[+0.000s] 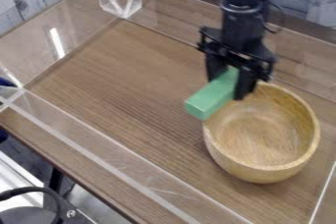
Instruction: Remove the green block from inside the brown bowl and put it on the table
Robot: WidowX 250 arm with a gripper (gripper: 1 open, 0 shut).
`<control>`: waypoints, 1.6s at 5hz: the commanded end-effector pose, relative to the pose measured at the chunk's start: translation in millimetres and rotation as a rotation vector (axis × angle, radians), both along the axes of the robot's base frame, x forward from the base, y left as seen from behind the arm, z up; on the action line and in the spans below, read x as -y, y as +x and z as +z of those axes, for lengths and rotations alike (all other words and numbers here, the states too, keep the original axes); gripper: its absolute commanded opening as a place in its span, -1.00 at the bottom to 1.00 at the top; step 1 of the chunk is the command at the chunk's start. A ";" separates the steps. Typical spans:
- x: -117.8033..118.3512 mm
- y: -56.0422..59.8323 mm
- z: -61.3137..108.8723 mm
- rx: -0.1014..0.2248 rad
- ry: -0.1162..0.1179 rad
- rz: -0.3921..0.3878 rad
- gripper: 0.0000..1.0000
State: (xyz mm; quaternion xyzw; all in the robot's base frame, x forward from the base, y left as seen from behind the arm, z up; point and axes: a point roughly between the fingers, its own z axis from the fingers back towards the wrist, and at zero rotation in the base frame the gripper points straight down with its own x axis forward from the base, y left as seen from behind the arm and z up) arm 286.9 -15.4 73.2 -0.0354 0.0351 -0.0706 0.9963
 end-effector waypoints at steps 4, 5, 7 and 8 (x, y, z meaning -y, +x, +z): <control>-69.1 17.5 -3.7 0.106 0.058 0.040 -1.00; -73.0 13.1 -20.0 0.082 0.065 0.040 -1.00; -58.2 20.8 -5.4 0.110 0.057 0.031 -1.00; -57.3 21.7 -4.1 0.111 0.058 0.031 -1.00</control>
